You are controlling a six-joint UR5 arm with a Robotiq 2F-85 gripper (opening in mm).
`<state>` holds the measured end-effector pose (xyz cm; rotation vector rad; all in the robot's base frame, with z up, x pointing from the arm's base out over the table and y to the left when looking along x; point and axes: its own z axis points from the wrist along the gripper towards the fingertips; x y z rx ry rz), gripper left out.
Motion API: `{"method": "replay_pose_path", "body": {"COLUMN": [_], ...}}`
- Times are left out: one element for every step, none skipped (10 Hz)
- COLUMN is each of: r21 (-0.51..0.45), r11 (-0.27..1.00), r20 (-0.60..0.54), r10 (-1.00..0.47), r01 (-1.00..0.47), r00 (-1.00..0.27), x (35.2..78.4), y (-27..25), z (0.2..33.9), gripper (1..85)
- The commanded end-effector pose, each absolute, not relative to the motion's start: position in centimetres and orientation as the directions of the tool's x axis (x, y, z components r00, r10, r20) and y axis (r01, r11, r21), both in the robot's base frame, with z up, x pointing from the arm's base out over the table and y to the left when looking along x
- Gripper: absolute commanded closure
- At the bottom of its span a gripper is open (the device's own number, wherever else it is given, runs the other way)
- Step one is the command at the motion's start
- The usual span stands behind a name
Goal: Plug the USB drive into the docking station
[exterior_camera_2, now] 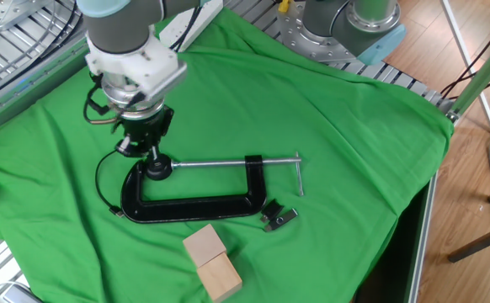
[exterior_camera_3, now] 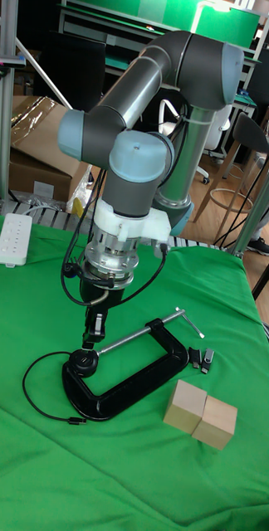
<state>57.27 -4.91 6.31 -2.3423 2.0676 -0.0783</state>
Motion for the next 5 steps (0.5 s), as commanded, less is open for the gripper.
{"method": "replay_pose_path", "body": {"r21": [-0.096, -0.129, -0.161, -0.176, -0.174], "r11": [-0.306, -0.314, -0.318, -0.333, -0.346], "r20": [0.039, 0.014, 0.004, 0.023, 0.031], "r10": [-0.952, -0.949, -0.947, -0.942, -0.938], "r01": [-0.947, -0.941, -0.934, -0.926, -0.922], "r00": [0.304, 0.314, 0.322, 0.335, 0.346], "x": [57.0, 57.3, 57.9, 58.4, 58.4], "y": [-5.5, -5.4, -5.3, -5.6, -5.6], "z": [6.7, 6.3, 6.0, 6.0, 6.0], "gripper": [84.0, 84.0, 84.0, 84.0, 84.0]}}
